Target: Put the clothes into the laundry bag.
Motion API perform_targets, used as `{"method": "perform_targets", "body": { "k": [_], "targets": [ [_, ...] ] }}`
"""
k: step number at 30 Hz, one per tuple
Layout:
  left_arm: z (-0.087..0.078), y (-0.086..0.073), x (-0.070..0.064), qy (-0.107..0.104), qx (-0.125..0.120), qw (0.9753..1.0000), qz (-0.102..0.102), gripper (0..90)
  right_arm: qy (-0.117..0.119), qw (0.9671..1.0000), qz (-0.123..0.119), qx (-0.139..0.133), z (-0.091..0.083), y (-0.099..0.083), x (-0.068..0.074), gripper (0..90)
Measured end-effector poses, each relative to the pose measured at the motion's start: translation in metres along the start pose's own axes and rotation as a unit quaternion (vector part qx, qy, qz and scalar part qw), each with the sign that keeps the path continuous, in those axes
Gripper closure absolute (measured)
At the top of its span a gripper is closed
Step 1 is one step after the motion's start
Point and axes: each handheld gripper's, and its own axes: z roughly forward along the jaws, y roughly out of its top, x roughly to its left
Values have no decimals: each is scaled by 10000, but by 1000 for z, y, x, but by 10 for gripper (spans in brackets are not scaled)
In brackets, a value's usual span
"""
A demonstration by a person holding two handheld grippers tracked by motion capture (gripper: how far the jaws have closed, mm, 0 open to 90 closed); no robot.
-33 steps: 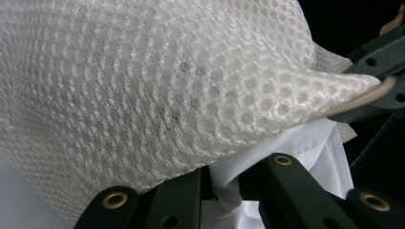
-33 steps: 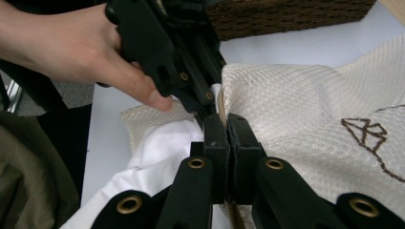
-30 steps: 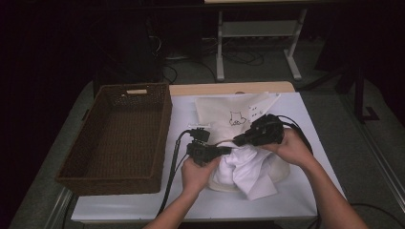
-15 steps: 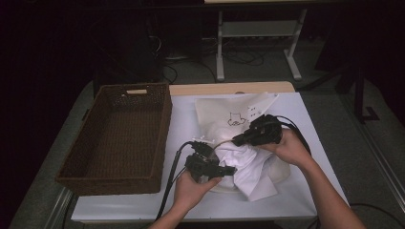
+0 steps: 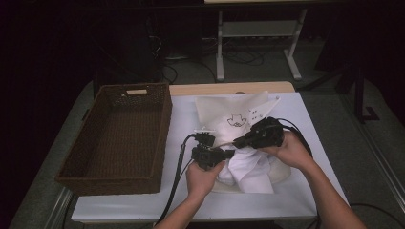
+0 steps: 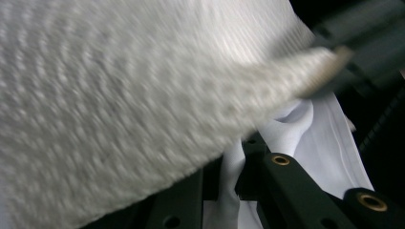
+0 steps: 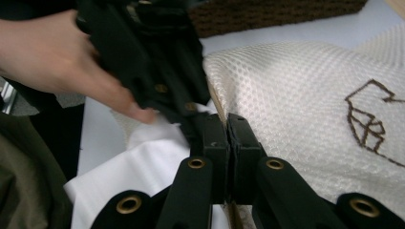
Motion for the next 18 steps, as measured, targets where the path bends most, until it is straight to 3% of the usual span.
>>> {"method": "perform_targets", "body": {
  "k": [3,5,10,14,18],
  "targets": [
    [2,2,5,19,-15,10000,-53,817,-80,9999,-56,61,1,2,3,870],
    [2,0,3,22,20,10000,17,770,-143,9997,14,176,4,0,-1,868],
    [-8,-6,-4,15,302,9990,329,517,-92,9997,104,190,8,-5,-8,867],
    [-24,-15,-2,-142,477,9983,307,418,-102,9997,130,191,7,-6,-10,867],
    [-32,-21,0,-267,648,9973,212,383,-138,9996,187,160,4,-7,-13,867]
  ]
}}
